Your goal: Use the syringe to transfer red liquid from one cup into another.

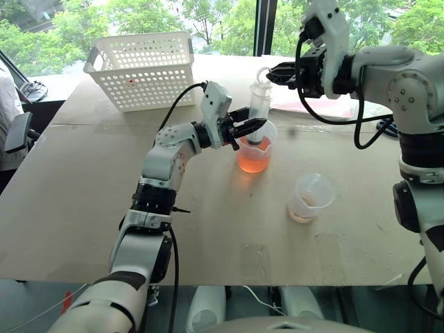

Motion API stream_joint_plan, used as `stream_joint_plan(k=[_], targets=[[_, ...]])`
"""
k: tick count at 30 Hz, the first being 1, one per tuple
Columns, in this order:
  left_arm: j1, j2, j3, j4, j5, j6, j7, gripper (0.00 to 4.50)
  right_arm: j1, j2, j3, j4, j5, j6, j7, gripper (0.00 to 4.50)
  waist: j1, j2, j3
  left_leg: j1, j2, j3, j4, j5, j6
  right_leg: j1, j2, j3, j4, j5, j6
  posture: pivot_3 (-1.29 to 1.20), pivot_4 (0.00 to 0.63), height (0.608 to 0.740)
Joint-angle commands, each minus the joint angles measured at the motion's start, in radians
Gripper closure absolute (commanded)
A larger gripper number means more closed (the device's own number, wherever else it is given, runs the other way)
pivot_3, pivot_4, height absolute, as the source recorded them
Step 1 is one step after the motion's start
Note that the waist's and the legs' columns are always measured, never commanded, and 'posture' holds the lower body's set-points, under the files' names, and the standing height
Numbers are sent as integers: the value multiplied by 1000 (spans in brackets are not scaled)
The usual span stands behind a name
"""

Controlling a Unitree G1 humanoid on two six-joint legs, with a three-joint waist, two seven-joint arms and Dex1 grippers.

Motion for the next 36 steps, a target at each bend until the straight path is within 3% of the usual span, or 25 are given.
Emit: stream_joint_plan(k=[1,17,23,26,28,32,35,36], targets=[[29,0,-58,-28,17,8,-64,3225,-77,-33,-98,-10,-52,-77,-30,4413,0,0,0,0,0,0,0,0,0,0,0,0,0,0,0,0,150,740],[23,-17,-39,-40,5,-2,-55,3225,-79,-36,-101,-16,-45,-76,-24,4413,0,0,0,0,0,0,0,0,0,0,0,0,0,0,0,0,150,740],[-25,-47,24,-84,-53,6,-35,3225,-41,-65,-109,-90,31,-61,96,4413,5,0,0,-1,0,-1,0,0,0,0,0,-1,-1,0,0,0,150,740],[-35,-37,17,-90,-36,-15,-39,3225,-24,-71,-119,-127,46,-48,116,3403,3,0,0,-1,0,0,0,0,0,0,0,0,-1,0,0,0,150,740],[-43,-35,17,-93,-30,-19,-41,3225,-19,-63,-137,-138,46,-38,102,2496,0,0,0,0,0,0,0,0,0,0,0,0,-1,0,0,0,150,740],[-62,-34,21,-75,-23,-27,-41,3225,5,-86,-208,-159,84,-19,115,2496,-6,0,0,0,0,-1,1,0,0,0,0,0,1,0,0,0,150,740],[-79,-34,29,-56,-25,-26,-40,3225,44,-125,-251,-187,95,-19,119,1707,0,0,0,-1,0,-1,1,0,0,0,0,-1,0,0,0,0,150,740],[-85,-33,31,-46,-22,-29,-37,3225,64,-136,-274,-201,109,-12,116,1249,4,0,0,-1,0,-1,1,0,0,0,0,-1,-1,0,0,0,150,740]])
